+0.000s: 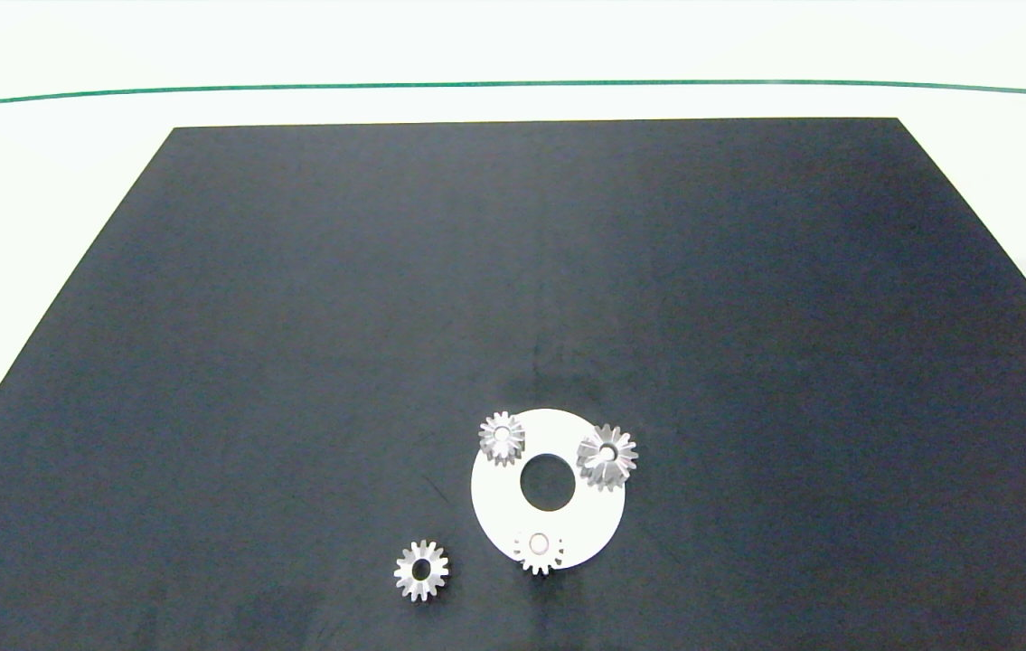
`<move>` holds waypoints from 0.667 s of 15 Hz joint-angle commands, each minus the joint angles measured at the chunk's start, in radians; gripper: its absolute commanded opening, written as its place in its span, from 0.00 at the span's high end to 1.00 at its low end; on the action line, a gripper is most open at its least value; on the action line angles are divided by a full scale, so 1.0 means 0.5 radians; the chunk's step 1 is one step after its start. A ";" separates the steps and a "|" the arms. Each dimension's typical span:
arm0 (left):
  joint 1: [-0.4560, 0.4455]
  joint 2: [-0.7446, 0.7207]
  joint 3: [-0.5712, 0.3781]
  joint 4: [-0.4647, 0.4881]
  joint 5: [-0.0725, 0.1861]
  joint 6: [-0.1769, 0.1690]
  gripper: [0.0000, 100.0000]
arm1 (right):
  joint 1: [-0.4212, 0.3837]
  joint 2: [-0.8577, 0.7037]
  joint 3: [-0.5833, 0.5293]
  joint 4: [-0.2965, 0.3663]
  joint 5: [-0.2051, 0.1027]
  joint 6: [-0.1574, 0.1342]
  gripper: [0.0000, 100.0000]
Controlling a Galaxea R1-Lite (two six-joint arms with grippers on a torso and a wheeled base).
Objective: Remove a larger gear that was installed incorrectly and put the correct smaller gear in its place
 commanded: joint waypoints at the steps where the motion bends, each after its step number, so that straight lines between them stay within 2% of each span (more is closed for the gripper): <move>1: 0.001 0.001 0.000 -0.001 0.017 0.006 0.00 | 0.001 0.003 -0.003 0.006 -0.011 -0.010 0.00; 2: -0.005 -0.002 -0.055 0.012 0.026 0.114 0.00 | 0.001 0.006 -0.018 0.021 -0.024 -0.013 0.00; 3: 0.008 0.041 -0.172 0.094 0.029 0.289 0.00 | 0.001 0.027 -0.064 0.061 -0.024 -0.025 0.00; 4: 0.008 0.121 -0.319 0.254 0.029 0.371 0.00 | 0.008 0.064 -0.166 0.147 -0.024 -0.035 0.00; 6: 0.011 0.452 -0.699 0.518 0.026 0.430 0.00 | 0.017 0.230 -0.442 0.374 -0.011 -0.041 0.00; 7: 0.011 0.692 -0.865 0.524 0.026 0.433 0.00 | 0.041 0.365 -0.580 0.463 0.004 -0.050 0.00; 8: 0.014 0.956 -1.055 0.527 0.026 0.436 0.00 | 0.087 0.558 -0.696 0.509 0.032 -0.081 0.00; 10: 0.011 1.370 -1.460 0.573 0.029 0.436 0.00 | 0.173 0.966 -0.838 0.497 0.044 -0.163 0.00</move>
